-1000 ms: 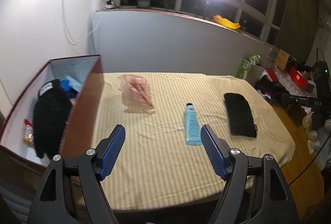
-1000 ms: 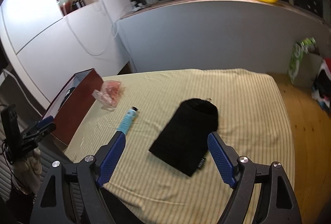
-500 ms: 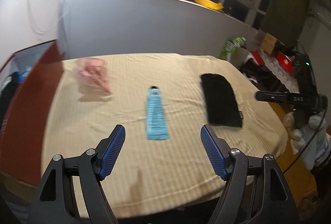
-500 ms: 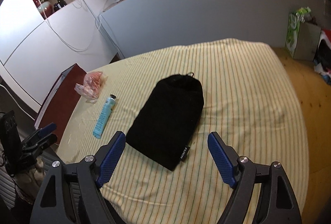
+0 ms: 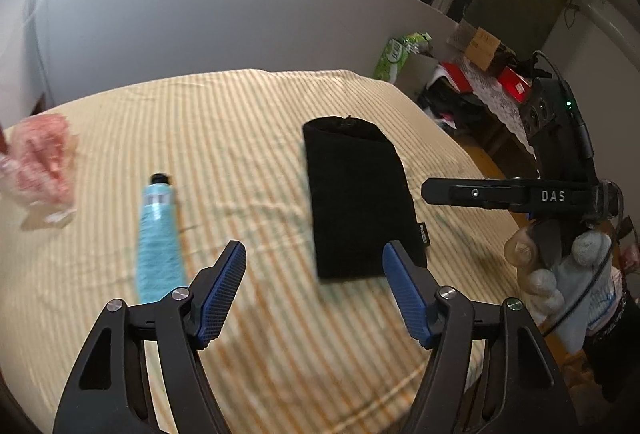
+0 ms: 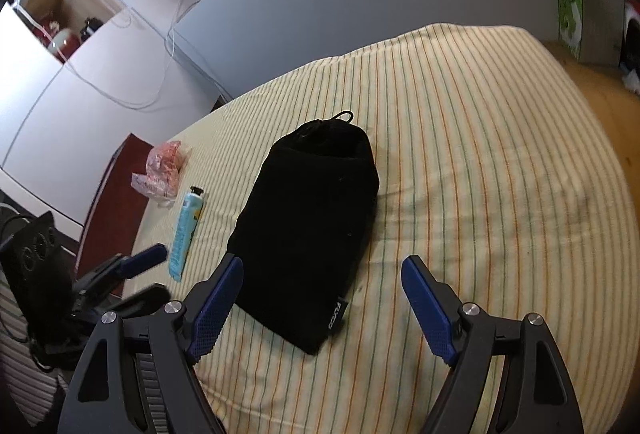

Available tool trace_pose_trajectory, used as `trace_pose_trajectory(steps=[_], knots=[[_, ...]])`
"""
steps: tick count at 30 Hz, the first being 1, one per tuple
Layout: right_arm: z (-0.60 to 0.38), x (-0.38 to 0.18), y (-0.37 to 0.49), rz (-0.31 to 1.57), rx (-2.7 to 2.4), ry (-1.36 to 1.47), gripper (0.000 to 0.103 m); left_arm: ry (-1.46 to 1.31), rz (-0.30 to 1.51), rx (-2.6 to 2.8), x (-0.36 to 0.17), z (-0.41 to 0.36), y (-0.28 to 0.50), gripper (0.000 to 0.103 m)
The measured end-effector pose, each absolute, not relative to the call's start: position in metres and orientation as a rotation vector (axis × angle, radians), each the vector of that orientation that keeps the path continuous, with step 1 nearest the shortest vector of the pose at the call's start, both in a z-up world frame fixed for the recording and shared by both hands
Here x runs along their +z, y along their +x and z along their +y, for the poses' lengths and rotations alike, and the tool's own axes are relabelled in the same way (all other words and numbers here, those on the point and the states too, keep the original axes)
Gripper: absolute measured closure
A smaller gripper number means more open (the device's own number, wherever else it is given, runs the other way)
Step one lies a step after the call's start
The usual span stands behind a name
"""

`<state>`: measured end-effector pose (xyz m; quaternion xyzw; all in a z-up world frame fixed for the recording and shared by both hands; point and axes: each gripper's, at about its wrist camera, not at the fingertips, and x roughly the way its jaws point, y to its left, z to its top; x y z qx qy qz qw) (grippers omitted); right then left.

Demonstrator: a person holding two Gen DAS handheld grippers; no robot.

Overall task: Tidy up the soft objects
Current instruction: 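Move the tools to the black velvet pouch and close on it, then lift the black pouch and carry it toward the shoebox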

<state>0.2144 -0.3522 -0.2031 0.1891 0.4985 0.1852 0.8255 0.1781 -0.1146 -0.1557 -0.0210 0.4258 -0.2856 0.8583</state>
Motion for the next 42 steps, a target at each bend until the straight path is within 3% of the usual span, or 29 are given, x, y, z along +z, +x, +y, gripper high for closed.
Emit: trace_pose_trajectory(steps=[13,20,28,42], knots=[[-0.342,-0.22,0.229,1.107,0.461,0.451,0.049,-0.003,0.952,-0.654,-0.171,-0.149,0.2,0.046],[-0.336,-0.226,0.233,1.126,0.481,0.458,0.066,0.032,0.959,-0.684,-0.176,-0.16,0.199,0.064],[-0.332,-0.226,0.234,1.127,0.473,0.465,0.074,0.033,0.932,-0.679,-0.171,-0.155,0.194,0.077],[-0.322,-0.188,0.221,1.071,0.491,0.444,0.079,-0.014,0.844,-0.672,-0.137,-0.131,0.176,0.077]])
